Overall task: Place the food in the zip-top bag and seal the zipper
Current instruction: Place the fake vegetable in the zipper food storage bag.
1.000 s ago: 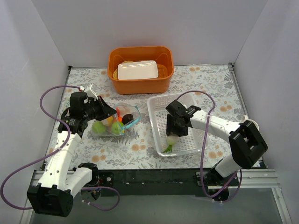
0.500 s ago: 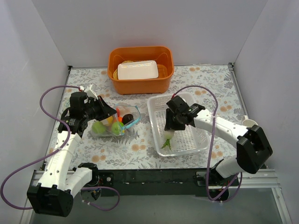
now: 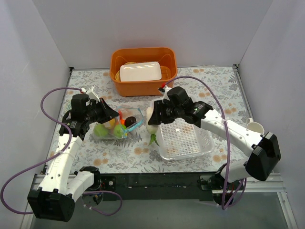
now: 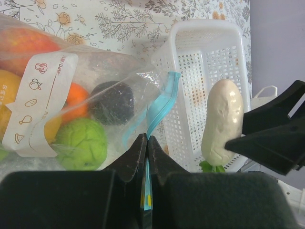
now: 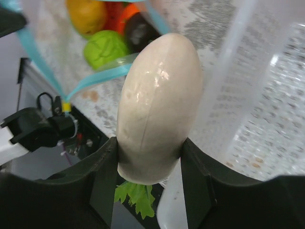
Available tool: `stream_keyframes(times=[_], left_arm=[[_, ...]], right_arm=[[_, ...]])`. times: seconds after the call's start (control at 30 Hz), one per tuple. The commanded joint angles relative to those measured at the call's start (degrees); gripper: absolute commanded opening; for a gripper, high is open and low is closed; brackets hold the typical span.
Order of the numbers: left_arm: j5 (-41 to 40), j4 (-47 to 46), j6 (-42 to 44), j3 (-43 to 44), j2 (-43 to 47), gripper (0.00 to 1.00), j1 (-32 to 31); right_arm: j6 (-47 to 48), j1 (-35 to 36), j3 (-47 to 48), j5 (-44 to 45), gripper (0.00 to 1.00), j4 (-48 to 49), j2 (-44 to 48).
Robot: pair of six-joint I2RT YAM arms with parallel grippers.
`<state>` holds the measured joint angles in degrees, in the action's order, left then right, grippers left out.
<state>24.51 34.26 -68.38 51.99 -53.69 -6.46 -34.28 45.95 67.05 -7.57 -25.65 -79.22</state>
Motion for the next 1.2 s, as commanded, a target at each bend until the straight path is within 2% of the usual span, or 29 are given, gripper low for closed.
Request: stream_keyframes(times=[0.0, 0.27, 0.43, 0.57, 0.9, 1.03, 1.17], left_arm=[[0.45, -0.69, 0.35, -0.57, 1.04, 0.00, 0.22], [0.19, -0.60, 0.53, -0.75, 1.05, 0.00, 0.22], [0.62, -0.34, 0.97, -0.31, 0.96, 0.00, 0.22], [1.06, 0.28, 1.49, 0.13, 1.13, 0.00, 0.22], [3.08, 2.65, 3.43, -0.04, 2.63, 0.00, 0.22], [5.27, 2.39, 3.52, -0.31, 2.72, 0.00, 0.22], [7.13, 2.65, 3.43, -0.66, 2.72, 0.00, 0.22]], right_arm=[[3.96, 4.49, 7.12, -11.84, 0.33, 6.13, -4.00], [5.28, 9.15, 14.78, -15.45, 0.33, 2.37, -13.41], [5.63, 9.15, 16.36, -13.79, 0.33, 2.18, -17.18], [6.77, 8.80, 21.62, -9.92, 0.34, -0.01, -20.88], [8.09, 5.20, 35.25, -10.88, 0.35, -3.80, -32.22], [6.51, 5.02, 40.43, -11.59, 0.36, -4.50, -36.43], [0.73, 4.32, 40.36, -11.14, 0.37, -0.83, -37.32]])
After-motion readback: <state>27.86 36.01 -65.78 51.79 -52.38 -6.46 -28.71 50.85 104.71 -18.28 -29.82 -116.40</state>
